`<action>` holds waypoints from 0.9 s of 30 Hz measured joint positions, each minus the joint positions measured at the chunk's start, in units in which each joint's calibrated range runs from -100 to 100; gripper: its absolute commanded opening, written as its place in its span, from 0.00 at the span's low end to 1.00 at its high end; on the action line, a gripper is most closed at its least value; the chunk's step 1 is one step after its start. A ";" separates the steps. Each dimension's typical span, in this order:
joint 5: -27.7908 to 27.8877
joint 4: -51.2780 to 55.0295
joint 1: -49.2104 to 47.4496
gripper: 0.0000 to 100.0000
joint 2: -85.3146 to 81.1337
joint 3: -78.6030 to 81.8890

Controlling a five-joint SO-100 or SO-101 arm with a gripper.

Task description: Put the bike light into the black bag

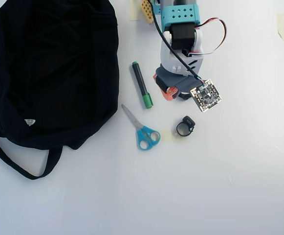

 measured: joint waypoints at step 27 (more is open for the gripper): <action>2.34 1.98 -4.26 0.02 24.33 -27.75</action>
